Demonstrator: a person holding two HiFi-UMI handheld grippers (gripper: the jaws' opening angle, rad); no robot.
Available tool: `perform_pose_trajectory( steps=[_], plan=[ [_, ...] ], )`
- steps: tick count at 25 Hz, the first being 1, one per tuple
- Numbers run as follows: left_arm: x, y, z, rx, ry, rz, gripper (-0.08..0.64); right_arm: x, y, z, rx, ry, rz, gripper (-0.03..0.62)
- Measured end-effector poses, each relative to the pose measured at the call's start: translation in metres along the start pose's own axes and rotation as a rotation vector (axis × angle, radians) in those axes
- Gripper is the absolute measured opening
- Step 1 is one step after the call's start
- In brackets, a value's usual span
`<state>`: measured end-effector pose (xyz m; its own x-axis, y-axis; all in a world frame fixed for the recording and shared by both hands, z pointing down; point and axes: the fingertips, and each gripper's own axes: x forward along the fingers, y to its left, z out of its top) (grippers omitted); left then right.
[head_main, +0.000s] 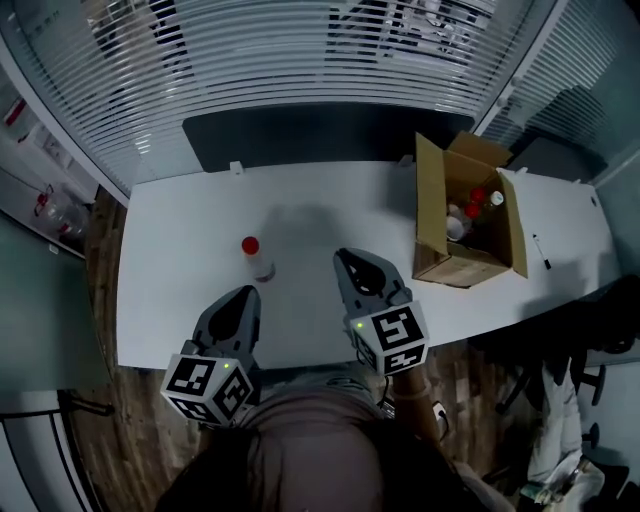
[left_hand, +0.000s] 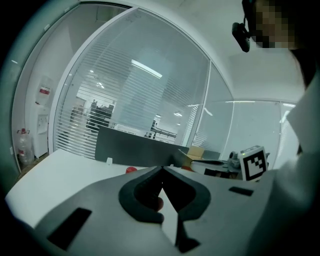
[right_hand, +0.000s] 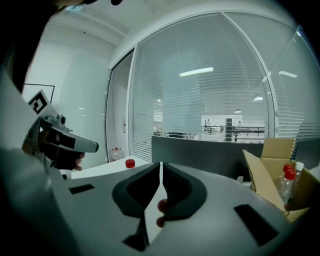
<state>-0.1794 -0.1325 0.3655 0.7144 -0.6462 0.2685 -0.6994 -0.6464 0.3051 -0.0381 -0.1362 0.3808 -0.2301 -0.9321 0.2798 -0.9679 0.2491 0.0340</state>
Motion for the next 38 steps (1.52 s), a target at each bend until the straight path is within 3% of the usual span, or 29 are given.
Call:
perform_pose_trajectory(
  steps=[14,25,38],
  plan=[
    [0.041,-0.052,-0.009,0.005,0.014,0.032,0.008,-0.039,-0.042,-0.003,-0.001,0.01,0.048,0.035],
    [0.065,-0.092,-0.018,-0.007,0.015,0.0,0.008,-0.069,-0.08,-0.012,-0.006,-0.003,0.032,0.035],
    [0.113,-0.153,-0.025,0.032,0.057,-0.14,0.008,-0.121,-0.151,-0.02,0.054,-0.016,-0.136,0.035]
  ],
)
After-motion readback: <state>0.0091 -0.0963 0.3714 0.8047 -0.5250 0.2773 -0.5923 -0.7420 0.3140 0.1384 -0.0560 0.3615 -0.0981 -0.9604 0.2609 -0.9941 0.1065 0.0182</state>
